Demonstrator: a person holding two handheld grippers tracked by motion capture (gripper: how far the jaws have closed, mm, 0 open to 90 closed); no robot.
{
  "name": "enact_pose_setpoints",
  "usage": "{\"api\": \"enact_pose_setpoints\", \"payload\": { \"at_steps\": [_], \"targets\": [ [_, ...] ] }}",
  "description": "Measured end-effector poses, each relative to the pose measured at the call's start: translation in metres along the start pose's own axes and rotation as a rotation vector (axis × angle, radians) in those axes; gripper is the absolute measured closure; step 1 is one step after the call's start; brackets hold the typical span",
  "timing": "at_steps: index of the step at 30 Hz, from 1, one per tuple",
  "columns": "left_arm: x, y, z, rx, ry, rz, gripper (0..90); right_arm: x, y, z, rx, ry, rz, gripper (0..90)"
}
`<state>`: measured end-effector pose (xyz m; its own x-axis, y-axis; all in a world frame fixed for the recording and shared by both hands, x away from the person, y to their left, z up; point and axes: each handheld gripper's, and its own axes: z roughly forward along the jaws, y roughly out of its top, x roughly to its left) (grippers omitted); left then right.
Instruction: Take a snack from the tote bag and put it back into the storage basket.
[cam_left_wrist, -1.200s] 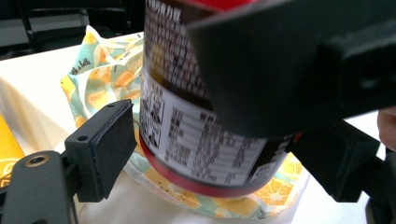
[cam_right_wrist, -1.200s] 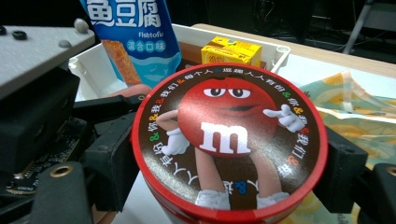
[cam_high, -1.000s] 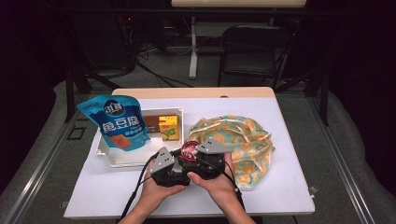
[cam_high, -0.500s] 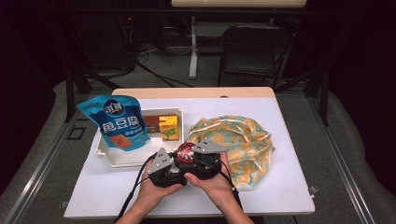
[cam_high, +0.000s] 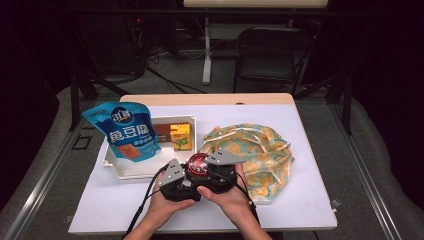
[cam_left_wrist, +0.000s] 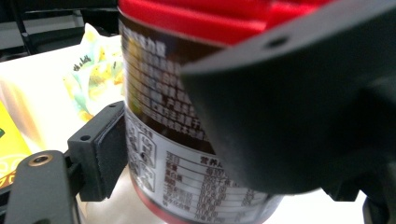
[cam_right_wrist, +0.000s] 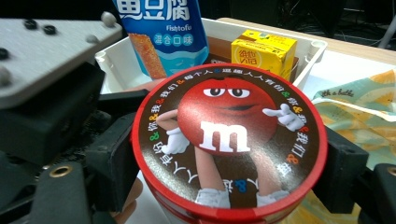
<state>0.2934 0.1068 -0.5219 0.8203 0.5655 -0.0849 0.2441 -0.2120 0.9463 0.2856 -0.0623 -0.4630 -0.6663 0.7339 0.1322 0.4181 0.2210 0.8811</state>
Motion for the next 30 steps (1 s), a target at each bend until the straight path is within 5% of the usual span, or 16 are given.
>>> {"api": "enact_pose_setpoints", "payload": {
  "at_steps": [20,30],
  "targets": [
    [0.001,-0.002,-0.001,0.006,-0.003,0.032,25.0,-0.002,-0.001,0.002,0.027,0.031,-0.003,20.1],
    [0.013,-0.006,-0.007,-0.006,0.037,-0.040,25.4,-0.002,0.000,-0.005,-0.035,0.051,-0.004,10.9]
  ]
}}
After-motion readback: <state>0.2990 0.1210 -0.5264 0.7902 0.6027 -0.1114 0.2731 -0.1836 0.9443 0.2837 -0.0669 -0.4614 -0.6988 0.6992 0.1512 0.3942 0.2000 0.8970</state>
